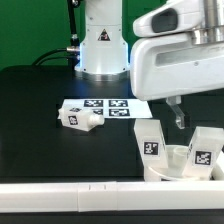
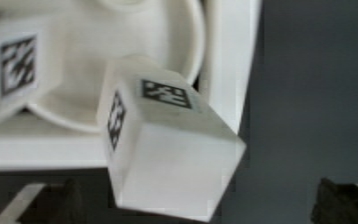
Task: Assemble stool
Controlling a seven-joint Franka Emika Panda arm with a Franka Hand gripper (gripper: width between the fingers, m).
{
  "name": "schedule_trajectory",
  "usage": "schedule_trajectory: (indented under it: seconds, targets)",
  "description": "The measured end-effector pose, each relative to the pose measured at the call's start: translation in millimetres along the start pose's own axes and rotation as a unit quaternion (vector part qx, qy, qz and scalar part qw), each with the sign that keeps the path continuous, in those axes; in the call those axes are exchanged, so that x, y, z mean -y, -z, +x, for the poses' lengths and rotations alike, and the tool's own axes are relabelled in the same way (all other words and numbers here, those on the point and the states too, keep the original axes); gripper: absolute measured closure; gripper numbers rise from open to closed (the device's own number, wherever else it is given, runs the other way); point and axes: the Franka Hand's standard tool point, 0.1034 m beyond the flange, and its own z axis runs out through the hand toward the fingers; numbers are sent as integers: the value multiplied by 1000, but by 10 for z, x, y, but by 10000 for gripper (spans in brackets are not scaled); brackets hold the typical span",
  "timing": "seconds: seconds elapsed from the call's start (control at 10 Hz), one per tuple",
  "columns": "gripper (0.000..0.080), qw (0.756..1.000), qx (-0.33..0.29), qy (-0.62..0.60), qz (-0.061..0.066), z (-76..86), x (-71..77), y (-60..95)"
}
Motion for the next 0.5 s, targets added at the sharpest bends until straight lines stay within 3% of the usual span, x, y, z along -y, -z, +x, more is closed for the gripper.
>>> schedule_trajectory:
  seconds: [0.2, 0.5]
  targets:
    - [151, 997, 10, 72, 2, -32, 56, -58]
    - [151, 990, 11, 139, -4, -34, -6, -54]
